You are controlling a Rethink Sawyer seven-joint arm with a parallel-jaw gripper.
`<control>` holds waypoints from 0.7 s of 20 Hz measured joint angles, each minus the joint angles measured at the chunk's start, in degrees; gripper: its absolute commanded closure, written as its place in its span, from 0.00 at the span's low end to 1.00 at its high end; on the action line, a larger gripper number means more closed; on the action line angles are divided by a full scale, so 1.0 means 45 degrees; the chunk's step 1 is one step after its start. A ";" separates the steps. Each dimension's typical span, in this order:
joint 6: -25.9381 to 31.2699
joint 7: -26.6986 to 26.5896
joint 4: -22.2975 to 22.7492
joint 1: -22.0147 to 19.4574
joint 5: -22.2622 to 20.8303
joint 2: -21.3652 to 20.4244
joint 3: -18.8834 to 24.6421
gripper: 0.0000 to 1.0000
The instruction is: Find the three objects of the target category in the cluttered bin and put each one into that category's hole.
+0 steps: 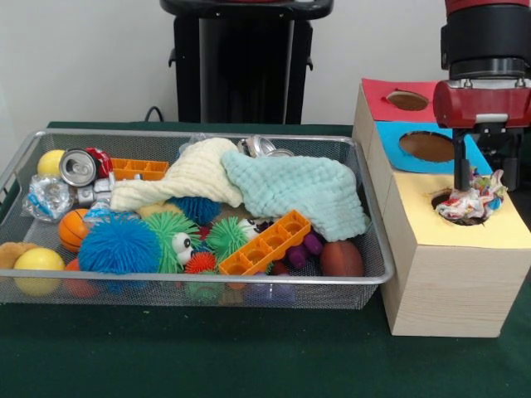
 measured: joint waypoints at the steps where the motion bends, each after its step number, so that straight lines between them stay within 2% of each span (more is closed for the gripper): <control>1: 0.0010 0.0000 -0.0006 0.0105 0.0003 -0.0005 -0.0143 0.00; 5: 0.0285 0.0000 -0.0088 0.0677 0.0034 -0.0009 -0.0934 0.00; 6: 0.0670 0.0000 -0.0173 0.1099 0.0037 -0.0014 -0.1501 0.00; 9: 0.1408 0.0000 -0.0328 0.1688 0.0039 -0.0016 -0.2279 0.00; 14: 0.2298 0.0000 -0.0625 0.2267 0.0039 -0.0010 -0.3053 0.00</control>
